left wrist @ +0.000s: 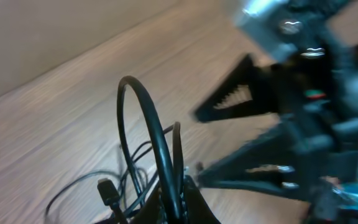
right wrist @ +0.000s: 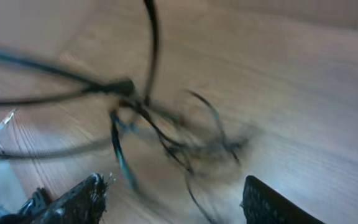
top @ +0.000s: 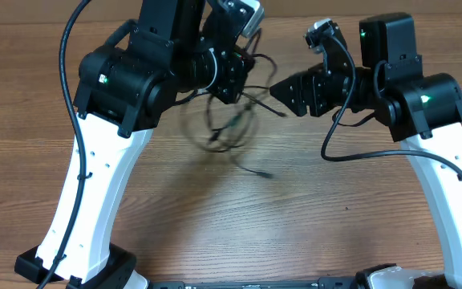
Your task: Untangle cables
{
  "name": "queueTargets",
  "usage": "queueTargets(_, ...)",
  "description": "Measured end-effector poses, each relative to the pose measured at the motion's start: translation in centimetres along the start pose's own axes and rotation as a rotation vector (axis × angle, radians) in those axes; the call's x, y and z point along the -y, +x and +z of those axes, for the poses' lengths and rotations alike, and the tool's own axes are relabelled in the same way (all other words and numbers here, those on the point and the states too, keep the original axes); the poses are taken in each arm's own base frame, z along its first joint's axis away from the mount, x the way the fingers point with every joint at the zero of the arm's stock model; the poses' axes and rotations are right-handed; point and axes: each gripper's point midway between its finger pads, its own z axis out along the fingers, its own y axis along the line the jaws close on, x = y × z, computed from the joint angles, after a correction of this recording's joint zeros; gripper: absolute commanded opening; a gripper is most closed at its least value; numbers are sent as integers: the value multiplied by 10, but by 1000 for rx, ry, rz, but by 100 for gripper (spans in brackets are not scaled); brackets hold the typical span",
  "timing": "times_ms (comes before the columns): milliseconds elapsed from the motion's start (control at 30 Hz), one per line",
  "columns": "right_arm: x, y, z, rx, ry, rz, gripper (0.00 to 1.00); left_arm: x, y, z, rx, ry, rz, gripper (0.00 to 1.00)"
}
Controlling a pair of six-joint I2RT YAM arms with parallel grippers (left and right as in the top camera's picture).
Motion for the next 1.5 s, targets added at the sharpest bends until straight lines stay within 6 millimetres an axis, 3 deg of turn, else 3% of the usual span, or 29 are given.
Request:
queueTargets(100,-2,-15,0,58,-10,-54,66,14,-5,-2,22,79,10,4)
queueTargets(133,-3,-21,-1,83,-14,-76,60,18,-6,-4,28,98,14,4)
queueTargets(167,-3,-24,-1,95,-15,-85,51,22,-6,-6,32,118,17,4)
queueTargets(233,-5,-31,-2,122,-19,-109,15,28,-8,-11,44,143,23,4)
queueTargets(267,-5,-34,-2,133,-20,-120,4,30,-9,-13,50,147,30,4)
queueTargets(400,-11,-35,-2,136,-47,-136,4,32,-12,-23,74,133,56,4)
queueTargets(600,-12,-15,1,59,-54,-88,4,11,-10,-24,64,6,49,5)
queueTargets(900,13,11,0,-50,99,-30,4,-10,-2,-23,30,-122,37,4)
queueTargets(1500,3,2,1,-13,43,-50,4,-18,-1,-24,25,-172,29,6)
